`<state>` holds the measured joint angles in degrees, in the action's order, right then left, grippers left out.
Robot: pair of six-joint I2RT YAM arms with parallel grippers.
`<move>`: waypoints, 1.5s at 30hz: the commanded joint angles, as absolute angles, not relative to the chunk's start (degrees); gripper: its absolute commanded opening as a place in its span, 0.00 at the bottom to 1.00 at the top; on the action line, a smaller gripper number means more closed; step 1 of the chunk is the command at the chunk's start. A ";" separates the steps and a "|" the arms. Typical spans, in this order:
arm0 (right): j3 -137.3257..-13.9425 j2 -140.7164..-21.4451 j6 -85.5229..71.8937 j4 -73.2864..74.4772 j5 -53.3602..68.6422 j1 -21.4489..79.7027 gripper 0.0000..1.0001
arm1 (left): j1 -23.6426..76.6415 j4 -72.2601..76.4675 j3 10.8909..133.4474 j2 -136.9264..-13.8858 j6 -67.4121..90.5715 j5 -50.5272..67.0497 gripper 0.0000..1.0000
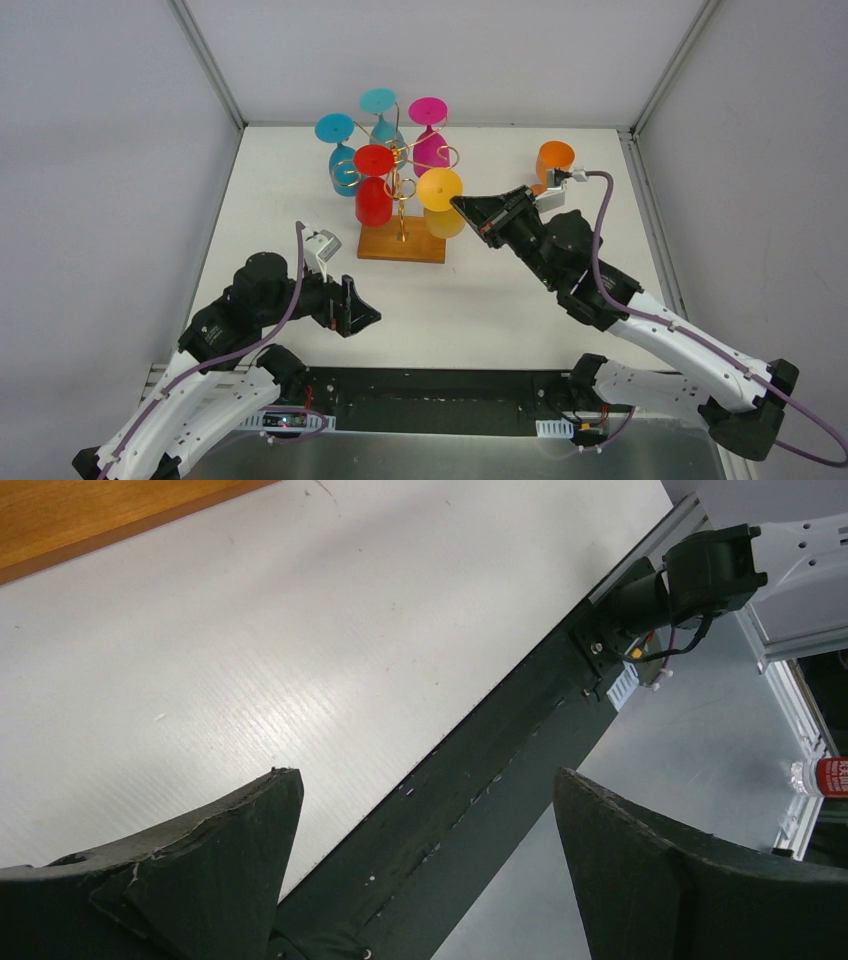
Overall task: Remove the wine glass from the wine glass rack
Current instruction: Pick up the wine glass from the wine rack, then place the wine glass at the center of the board.
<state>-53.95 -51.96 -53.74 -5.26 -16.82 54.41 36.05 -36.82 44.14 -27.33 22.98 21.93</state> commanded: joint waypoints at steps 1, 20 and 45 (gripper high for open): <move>-52.44 -47.23 -45.31 -3.84 -12.20 54.41 0.00 | 36.21 -36.83 47.51 -28.81 25.27 21.53 1.00; -53.57 -46.18 -21.51 9.95 12.20 53.16 0.00 | 36.21 -36.21 50.31 -31.25 40.02 19.35 1.00; -52.62 -45.58 6.42 9.13 31.57 54.74 0.00 | 36.21 -29.71 46.81 -35.03 64.67 23.52 1.00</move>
